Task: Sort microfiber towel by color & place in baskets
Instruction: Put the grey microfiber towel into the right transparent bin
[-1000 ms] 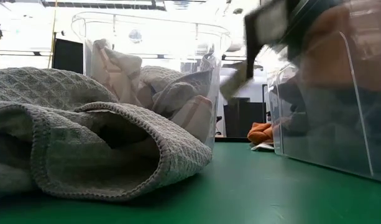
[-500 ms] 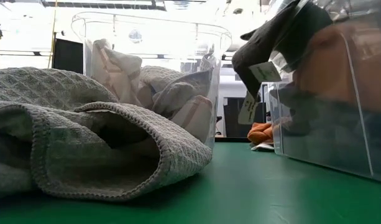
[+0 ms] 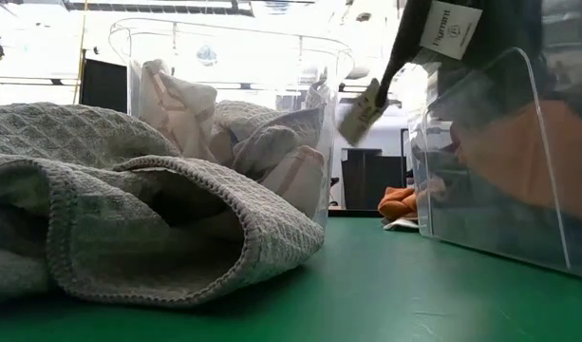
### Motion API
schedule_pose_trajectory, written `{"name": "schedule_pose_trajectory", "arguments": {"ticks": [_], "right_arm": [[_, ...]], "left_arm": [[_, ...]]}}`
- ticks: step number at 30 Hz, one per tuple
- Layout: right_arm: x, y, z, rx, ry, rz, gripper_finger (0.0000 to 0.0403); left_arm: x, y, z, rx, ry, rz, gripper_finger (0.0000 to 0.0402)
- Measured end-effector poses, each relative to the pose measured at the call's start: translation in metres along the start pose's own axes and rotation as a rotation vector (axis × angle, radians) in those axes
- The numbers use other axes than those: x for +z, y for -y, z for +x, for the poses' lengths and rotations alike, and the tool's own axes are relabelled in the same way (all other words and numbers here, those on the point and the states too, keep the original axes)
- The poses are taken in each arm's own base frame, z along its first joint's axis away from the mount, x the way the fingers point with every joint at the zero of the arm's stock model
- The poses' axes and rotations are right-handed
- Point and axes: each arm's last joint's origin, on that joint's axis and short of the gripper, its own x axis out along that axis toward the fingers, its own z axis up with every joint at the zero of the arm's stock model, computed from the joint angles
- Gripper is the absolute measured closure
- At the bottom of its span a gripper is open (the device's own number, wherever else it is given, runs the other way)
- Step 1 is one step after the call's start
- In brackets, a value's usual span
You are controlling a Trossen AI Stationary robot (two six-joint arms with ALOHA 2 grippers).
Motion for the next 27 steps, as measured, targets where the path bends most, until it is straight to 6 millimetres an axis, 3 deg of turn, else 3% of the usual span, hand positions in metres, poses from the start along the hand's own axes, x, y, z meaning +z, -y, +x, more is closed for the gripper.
{"name": "schedule_pose_trajectory", "arguments": {"ticks": [9,12,15,20,27], "right_arm": [[-0.011,0.01,0.005,0.025,0.053,0.028,0.0369],[-0.015,0.016,-0.005,0.019,0.051,0.055,0.0362],[-0.021,0.022,-0.028,0.014,0.121,0.09,0.0344],[-0.035,0.029,-0.058,0.008,0.187,0.144,0.0285],[-0.056,0.039,-0.076,-0.04,0.139,0.242,0.017]], "left_arm": [[0.0,0.0,0.0,0.0,0.0,0.0,0.0136],[0.0,0.0,0.0,0.0,0.0,0.0,0.0136],[0.0,0.0,0.0,0.0,0.0,0.0,0.0136],[0.0,0.0,0.0,0.0,0.0,0.0,0.0136],[0.0,0.0,0.0,0.0,0.0,-0.005,0.0136]]}}
